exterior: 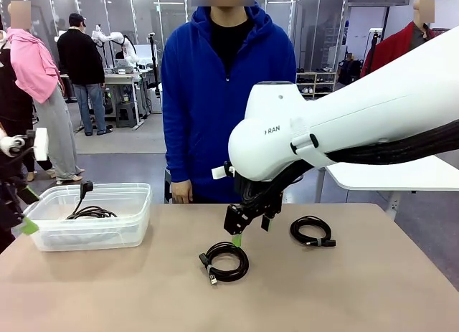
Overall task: Organize and store the cables.
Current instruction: Place the USB Extension Cable into the Organizing box.
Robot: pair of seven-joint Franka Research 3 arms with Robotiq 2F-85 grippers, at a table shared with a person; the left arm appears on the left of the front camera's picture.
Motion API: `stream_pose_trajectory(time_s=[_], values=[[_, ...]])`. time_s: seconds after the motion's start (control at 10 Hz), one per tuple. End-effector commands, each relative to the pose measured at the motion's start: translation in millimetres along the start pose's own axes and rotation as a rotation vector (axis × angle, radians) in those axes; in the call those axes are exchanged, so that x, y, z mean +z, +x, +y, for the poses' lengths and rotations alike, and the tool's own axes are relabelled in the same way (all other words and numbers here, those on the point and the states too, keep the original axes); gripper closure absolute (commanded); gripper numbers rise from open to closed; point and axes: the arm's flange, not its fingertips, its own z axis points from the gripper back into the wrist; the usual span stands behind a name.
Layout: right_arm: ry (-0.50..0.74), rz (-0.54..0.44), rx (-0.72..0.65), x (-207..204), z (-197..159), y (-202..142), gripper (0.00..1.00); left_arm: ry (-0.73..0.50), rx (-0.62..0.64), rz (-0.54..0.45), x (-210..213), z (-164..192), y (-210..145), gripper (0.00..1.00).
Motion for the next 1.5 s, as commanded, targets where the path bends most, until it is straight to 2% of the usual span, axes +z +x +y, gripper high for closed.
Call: stream_pose_trajectory(time_s=[0.0,0.2,0.3,0.5,0.8,0.9,1.0,1.1,1.4], values=[[0.001,0.003,0.022,10,-15,-19,0.00,-0.065,0.055,-0.006,-7,-5,40,0.00],[-0.015,-0.022,0.019,32,-44,-40,0.00,-0.105,0.030,-0.023,-16,-17,68,0.00],[-0.043,-0.036,-0.009,46,-68,-57,0.00,-0.104,0.018,0.009,-25,-26,90,0.00],[0.002,-0.070,-0.008,69,-107,-91,0.00,-0.075,0.030,0.044,-34,-30,129,0.00],[-0.049,-0.131,0.022,91,-153,-149,0.00,-0.062,0.074,0.093,-48,-33,188,0.00],[-0.055,-0.139,0.017,96,-163,-164,0.00,-0.067,0.098,0.094,-58,-32,203,0.00],[-0.068,-0.139,0.039,99,-170,-177,0.00,0.005,0.150,0.127,-70,-30,217,0.00],[-0.087,-0.141,0.060,101,-178,-192,0.00,0.011,0.144,0.135,-86,-33,234,0.00],[-0.077,-0.178,0.082,98,-186,-218,0.00,-0.033,0.149,0.077,-126,-37,267,0.00]])
